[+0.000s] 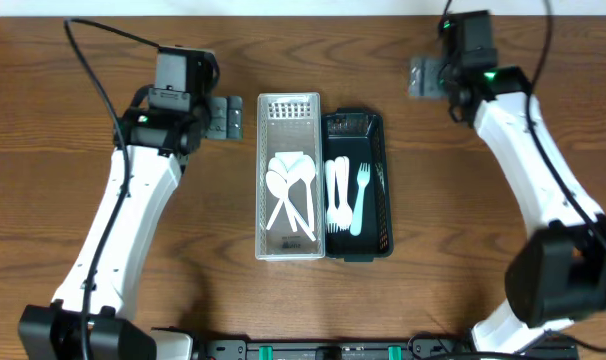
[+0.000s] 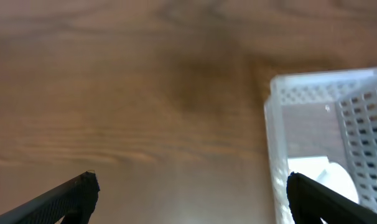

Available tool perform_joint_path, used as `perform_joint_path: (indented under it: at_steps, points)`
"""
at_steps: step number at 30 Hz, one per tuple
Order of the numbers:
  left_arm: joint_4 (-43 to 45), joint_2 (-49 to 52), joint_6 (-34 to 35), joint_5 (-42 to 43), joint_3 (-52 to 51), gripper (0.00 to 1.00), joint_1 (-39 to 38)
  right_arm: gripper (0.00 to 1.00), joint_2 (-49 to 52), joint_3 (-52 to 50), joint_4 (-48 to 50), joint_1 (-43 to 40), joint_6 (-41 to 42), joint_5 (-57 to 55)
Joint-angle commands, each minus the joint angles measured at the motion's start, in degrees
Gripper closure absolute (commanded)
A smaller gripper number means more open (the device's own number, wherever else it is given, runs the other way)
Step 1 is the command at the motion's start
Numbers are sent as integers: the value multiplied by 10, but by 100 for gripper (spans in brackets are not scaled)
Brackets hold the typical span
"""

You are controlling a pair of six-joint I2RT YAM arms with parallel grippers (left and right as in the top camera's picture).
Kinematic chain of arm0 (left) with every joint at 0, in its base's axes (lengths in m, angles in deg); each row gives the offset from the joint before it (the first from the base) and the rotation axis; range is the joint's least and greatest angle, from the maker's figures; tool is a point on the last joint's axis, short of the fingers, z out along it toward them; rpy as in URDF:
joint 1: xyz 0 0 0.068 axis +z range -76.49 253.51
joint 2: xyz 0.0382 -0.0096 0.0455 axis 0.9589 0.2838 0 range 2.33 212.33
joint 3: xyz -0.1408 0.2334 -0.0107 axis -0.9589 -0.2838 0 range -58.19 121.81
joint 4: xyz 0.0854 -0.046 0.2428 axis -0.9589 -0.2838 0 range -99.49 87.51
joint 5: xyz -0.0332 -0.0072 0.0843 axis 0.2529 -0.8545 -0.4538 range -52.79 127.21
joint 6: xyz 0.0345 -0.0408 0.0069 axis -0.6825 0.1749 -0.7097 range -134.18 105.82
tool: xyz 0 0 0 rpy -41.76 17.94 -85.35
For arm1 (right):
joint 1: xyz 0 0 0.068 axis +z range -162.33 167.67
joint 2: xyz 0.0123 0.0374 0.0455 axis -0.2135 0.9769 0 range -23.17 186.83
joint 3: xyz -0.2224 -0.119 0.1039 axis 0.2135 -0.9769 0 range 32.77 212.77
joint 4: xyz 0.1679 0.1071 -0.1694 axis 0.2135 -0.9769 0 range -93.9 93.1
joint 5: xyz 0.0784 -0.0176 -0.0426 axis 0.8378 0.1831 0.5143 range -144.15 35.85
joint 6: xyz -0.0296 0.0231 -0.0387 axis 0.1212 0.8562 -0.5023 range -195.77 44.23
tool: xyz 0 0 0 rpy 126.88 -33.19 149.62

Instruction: Pack container

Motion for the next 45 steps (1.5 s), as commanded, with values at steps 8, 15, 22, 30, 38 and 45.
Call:
perform_joint_path:
  at_steps: [8,15,22,30,38,45]
  points:
    - [71,5,-82,-11,6,2,49,1,-35,14,46,-76,32,-23]
    - [36,-54,-84,-4,-5,2,47,1,-129,-12,4,-100,49,-22]
    - [58,-198,-83,43,-84,2,37,1,-292,-173,49,-102,50,-22]
    - [105,-454,-83,3,-311,2,-28,1,-535,-416,57,-55,28,-20]
    - [108,-656,-60,2,-443,2,-34,1,-684,-504,-49,-18,28,-20]
    - [98,-671,-60,2,-450,2,-35,1,-691,-505,-125,-18,28,-20]
